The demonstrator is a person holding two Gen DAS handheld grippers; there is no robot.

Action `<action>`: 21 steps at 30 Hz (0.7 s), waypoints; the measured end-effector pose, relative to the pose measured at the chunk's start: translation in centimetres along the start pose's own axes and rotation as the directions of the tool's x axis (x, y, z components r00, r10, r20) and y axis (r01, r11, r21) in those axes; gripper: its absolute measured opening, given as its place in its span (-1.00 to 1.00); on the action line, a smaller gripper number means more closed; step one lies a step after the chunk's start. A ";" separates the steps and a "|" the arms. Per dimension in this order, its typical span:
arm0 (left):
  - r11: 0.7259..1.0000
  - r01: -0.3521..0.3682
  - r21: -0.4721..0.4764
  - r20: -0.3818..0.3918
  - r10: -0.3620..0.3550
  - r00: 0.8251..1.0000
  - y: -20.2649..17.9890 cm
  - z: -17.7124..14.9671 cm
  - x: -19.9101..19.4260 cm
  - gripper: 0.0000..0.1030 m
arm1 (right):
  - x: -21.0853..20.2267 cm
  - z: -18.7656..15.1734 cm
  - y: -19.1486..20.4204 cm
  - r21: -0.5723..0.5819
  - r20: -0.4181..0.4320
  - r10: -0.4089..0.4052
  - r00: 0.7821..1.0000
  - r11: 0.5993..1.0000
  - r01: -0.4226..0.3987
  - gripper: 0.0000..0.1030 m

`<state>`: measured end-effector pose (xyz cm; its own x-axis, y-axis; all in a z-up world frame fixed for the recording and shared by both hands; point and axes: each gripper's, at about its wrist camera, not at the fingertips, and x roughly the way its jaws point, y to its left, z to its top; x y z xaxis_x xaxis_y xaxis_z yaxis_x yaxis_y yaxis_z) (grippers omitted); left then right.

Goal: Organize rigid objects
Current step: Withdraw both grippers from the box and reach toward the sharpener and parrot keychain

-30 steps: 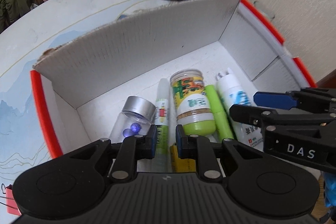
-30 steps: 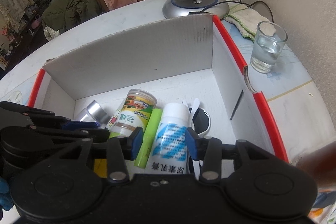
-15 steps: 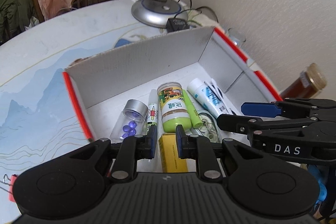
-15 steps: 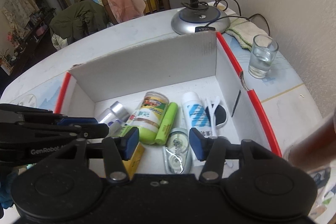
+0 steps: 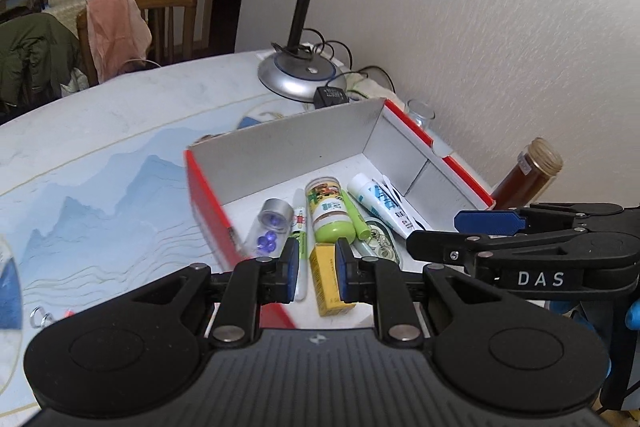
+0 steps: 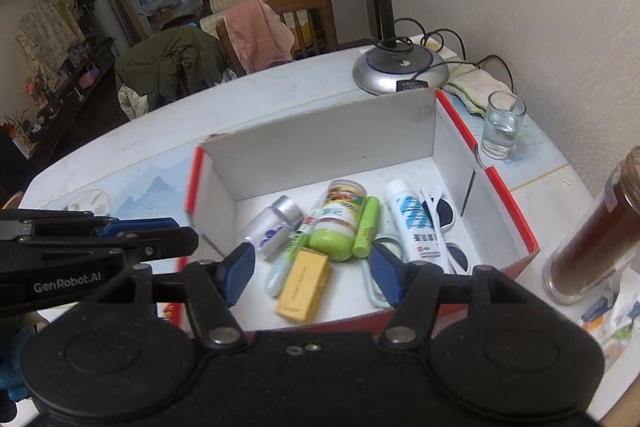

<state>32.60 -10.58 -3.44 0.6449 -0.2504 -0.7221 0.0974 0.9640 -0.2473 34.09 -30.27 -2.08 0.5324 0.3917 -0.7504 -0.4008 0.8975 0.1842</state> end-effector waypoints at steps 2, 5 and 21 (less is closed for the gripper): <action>1.000 -0.007 -0.004 0.011 0.007 1.000 0.5 -0.6 -1.2 -0.62 | -0.7 -0.3 0.8 0.001 0.013 0.004 1.000 1.000 -0.004 0.25; 1.000 -0.019 -0.007 0.028 0.019 0.999 1.5 -1.8 -2.9 0.07 | -1.6 -1.0 2.1 0.004 0.030 0.014 0.999 1.000 -0.014 0.27; 0.993 -0.085 -0.077 0.119 0.094 0.988 8.8 -7.2 -11.5 0.59 | -4.0 -4.8 9.2 -0.023 0.089 0.090 0.992 0.996 -0.088 0.71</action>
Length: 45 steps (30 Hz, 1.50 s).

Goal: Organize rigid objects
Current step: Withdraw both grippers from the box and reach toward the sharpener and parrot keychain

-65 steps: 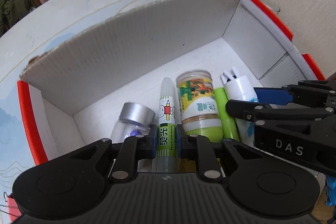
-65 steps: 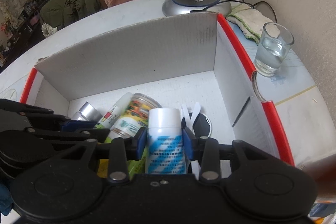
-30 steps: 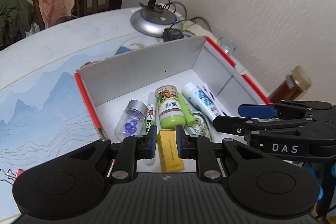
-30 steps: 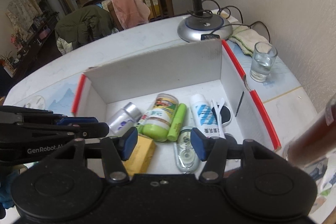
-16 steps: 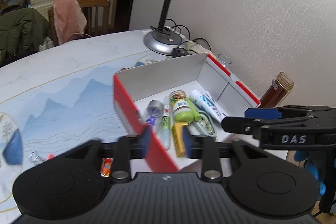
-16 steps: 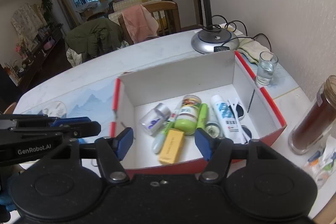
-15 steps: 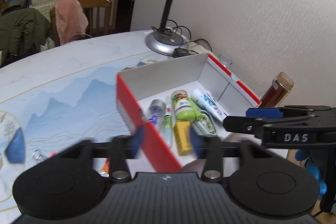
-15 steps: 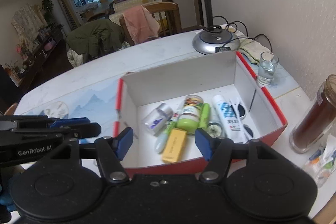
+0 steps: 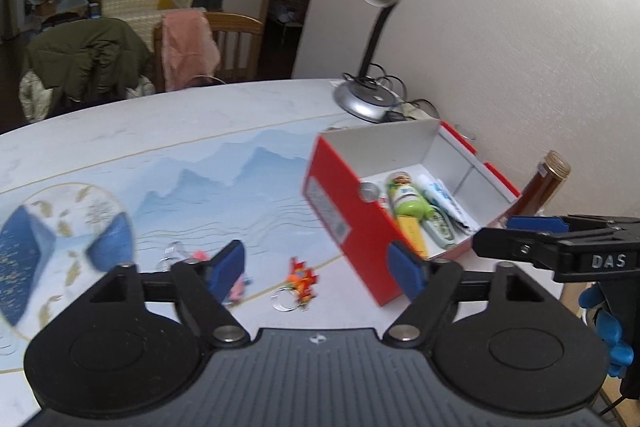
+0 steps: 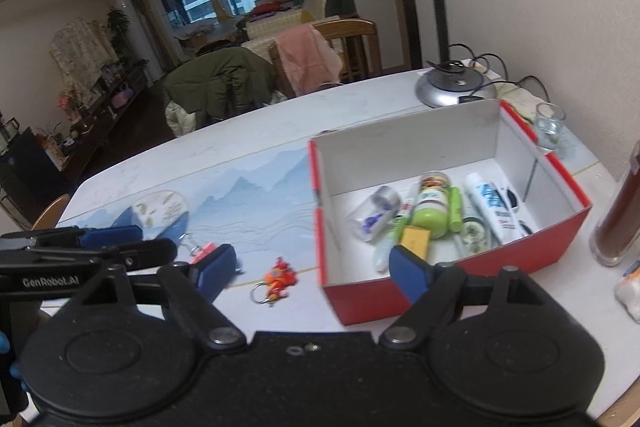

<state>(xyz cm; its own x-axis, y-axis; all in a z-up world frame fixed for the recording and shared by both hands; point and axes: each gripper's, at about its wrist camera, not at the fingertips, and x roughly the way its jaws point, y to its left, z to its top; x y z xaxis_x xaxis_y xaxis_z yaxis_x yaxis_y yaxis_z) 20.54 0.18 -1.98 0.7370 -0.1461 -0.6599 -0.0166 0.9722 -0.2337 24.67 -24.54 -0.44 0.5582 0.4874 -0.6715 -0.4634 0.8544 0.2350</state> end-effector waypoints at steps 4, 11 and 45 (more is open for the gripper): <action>0.999 -0.038 -0.030 0.000 0.038 0.999 2.7 -1.0 -1.2 0.59 | 0.3 -1.0 1.9 -0.008 0.006 0.034 0.999 0.999 -0.034 0.81; 0.996 -0.087 -0.010 -0.007 0.087 0.996 5.9 -3.5 -2.0 0.94 | 1.6 -2.1 4.7 -0.011 -0.003 0.059 0.998 0.998 -0.059 0.86; 0.984 -0.175 -0.041 -0.049 0.173 0.984 10.8 -9.6 6.7 1.00 | 17.6 -3.3 8.6 -0.093 -0.257 -0.158 0.954 0.986 0.138 0.49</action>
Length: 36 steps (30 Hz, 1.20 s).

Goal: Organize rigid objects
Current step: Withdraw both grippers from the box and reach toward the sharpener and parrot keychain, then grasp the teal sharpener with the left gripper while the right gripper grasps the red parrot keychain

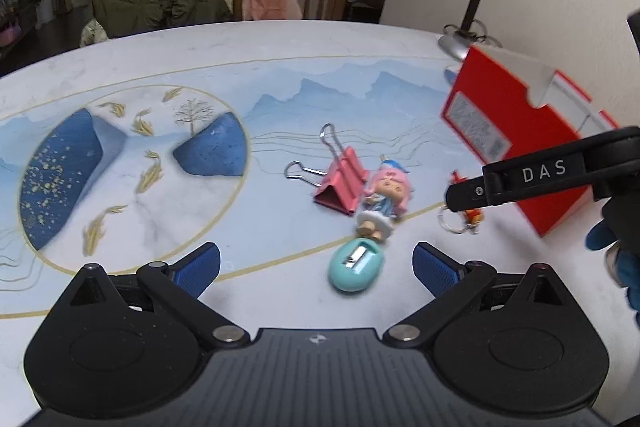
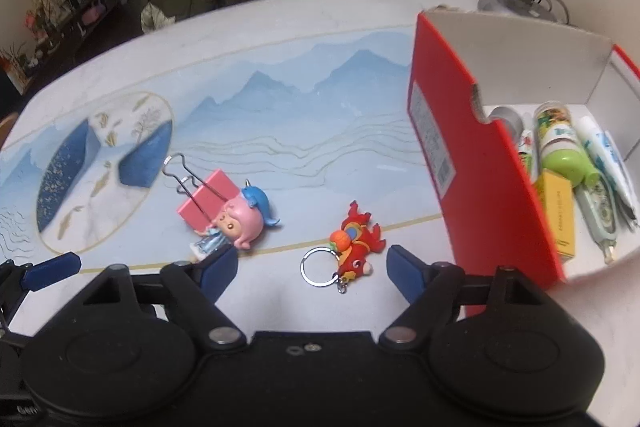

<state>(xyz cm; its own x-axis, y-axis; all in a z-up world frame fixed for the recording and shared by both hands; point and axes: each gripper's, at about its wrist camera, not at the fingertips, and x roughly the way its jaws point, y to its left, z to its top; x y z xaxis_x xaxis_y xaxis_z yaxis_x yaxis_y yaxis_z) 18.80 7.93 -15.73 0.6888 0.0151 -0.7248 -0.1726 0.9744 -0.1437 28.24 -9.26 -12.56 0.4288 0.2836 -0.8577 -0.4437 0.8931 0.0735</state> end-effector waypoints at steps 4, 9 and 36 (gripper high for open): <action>0.999 0.024 0.024 -0.036 -0.023 0.999 -0.3 -0.1 1.3 1.00 | 1.2 0.4 0.0 -0.004 -0.019 -0.034 0.999 0.999 0.034 0.43; 0.998 0.036 0.048 -0.065 -0.033 0.997 -0.6 -0.4 2.5 1.00 | 2.2 0.6 -0.2 0.004 -0.037 -0.050 0.998 0.999 0.050 0.23; 0.985 0.056 0.161 -0.069 -0.046 0.997 -2.7 -0.2 3.2 -0.37 | 2.9 0.5 -0.9 0.033 -0.043 -0.111 0.993 0.993 0.112 -0.50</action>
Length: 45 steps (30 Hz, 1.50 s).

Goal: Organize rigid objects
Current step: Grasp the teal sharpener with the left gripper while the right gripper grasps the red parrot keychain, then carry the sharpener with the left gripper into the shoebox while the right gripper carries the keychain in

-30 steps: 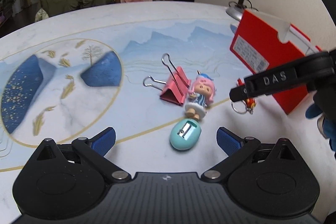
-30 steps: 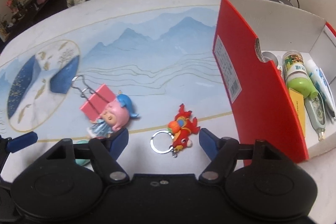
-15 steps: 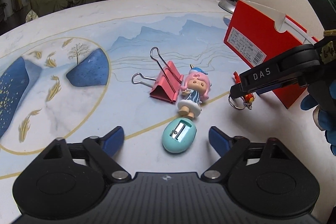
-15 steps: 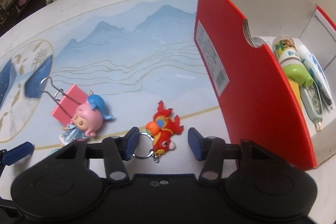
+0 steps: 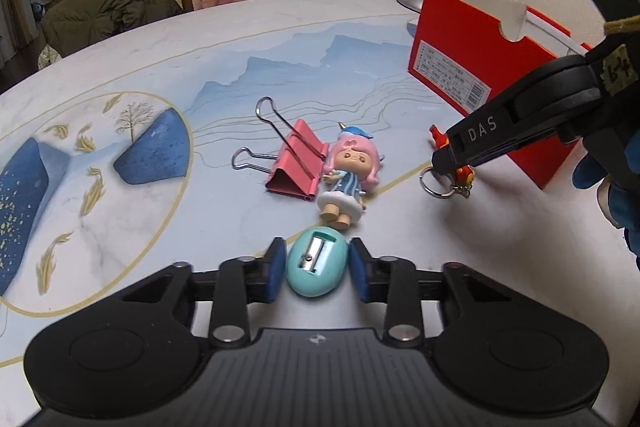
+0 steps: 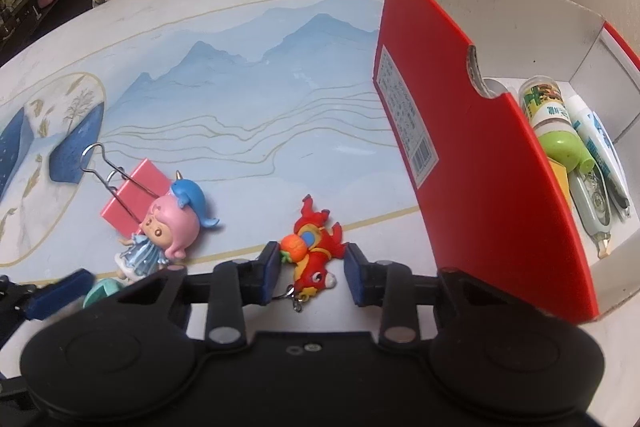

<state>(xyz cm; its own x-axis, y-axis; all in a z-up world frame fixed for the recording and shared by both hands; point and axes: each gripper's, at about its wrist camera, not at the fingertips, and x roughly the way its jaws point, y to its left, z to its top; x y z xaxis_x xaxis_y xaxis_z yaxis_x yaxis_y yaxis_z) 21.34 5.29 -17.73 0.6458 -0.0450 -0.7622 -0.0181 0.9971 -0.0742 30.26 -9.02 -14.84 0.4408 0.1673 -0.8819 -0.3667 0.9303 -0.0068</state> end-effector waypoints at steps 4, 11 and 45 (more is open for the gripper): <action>1.000 0.005 -0.014 -0.011 -0.005 1.000 -0.1 -0.1 -0.3 -0.38 | -0.8 -0.3 0.0 -0.017 0.012 0.009 1.000 1.000 -0.008 -0.64; 0.998 0.000 -0.067 0.004 0.001 1.000 0.5 0.0 -1.8 -0.38 | -2.6 -1.1 -0.6 -0.010 0.040 0.035 0.999 0.999 -0.035 -0.78; 0.997 0.080 -0.025 0.141 -0.075 0.987 -6.1 10.2 -8.8 -0.38 | -15.2 1.8 -9.9 0.041 0.257 0.220 0.941 0.970 -0.238 -0.78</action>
<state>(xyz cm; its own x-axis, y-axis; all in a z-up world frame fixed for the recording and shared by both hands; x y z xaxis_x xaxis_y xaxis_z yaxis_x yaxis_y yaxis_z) 23.50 0.20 -4.01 0.7465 -0.1107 -0.6561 0.0142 0.9885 -0.1506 28.64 -20.17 -0.54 0.5444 0.4459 -0.7105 -0.4271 0.8763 0.2227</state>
